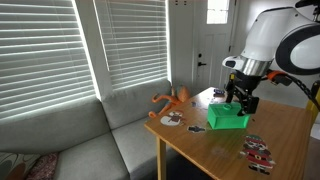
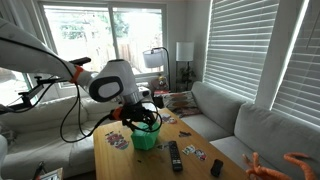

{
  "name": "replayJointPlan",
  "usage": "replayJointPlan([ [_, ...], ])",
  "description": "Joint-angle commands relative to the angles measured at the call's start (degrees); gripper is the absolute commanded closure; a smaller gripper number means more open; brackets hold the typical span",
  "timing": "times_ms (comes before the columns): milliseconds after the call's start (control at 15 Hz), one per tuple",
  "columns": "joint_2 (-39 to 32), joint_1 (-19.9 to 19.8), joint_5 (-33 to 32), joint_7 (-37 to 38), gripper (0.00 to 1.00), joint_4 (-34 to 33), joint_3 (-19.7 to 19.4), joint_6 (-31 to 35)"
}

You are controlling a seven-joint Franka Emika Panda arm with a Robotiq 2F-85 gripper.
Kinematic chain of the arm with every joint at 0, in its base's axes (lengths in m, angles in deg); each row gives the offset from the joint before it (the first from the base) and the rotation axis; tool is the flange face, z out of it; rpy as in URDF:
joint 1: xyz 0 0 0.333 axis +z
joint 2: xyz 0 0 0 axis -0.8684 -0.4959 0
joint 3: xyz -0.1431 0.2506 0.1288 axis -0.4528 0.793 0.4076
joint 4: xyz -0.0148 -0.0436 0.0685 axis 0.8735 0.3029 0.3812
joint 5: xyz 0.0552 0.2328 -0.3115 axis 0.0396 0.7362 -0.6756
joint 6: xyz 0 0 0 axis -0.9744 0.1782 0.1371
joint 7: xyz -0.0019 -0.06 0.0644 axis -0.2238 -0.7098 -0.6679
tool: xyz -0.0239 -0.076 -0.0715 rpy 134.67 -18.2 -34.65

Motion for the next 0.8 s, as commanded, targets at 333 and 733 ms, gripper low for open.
replayJointPlan([
  [333,-0.39,-0.32,-6.04,2.46,0.0,-0.18,4.32,-4.02],
  [733,0.35,0.25,-8.52,4.47,0.07,0.58,6.33,-4.54],
])
